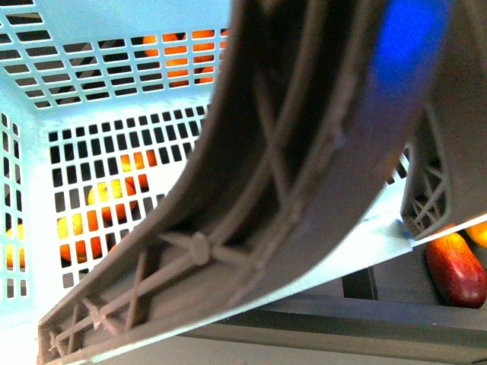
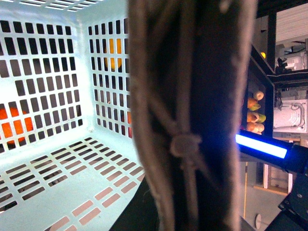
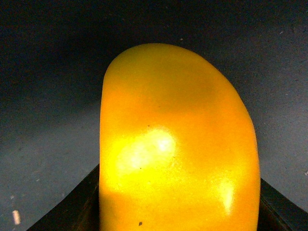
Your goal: Pick mango and avocado into basket
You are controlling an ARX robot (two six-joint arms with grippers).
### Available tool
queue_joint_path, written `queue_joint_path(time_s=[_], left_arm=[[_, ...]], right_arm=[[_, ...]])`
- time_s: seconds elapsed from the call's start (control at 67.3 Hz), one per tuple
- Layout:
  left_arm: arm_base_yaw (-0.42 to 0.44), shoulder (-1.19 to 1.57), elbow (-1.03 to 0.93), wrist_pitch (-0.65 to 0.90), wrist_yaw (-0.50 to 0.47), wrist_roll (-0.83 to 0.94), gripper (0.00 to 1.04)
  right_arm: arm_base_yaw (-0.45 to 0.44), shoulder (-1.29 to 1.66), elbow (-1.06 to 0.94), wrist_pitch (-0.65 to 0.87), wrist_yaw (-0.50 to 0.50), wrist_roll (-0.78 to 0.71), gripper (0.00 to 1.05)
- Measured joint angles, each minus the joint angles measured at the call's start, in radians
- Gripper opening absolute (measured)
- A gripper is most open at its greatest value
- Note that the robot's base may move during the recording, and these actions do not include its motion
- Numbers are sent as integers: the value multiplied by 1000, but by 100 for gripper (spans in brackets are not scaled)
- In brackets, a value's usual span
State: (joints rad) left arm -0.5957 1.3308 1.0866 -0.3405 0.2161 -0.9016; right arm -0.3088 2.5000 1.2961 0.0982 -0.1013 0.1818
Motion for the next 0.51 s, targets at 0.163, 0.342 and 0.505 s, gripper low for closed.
queue_joint_path(time_s=[0.163, 0.342, 0.505], left_arm=[[0, 0, 0, 0, 0, 0, 5], [0, 0, 0, 0, 0, 0, 5], [0, 0, 0, 0, 0, 0, 5]], right_arm=[[-5, -177, -145, 104, -63, -23, 59], [-5, -505, -365, 186, -185, -45, 59], [7, -886, -555, 140, -292, -35, 59]])
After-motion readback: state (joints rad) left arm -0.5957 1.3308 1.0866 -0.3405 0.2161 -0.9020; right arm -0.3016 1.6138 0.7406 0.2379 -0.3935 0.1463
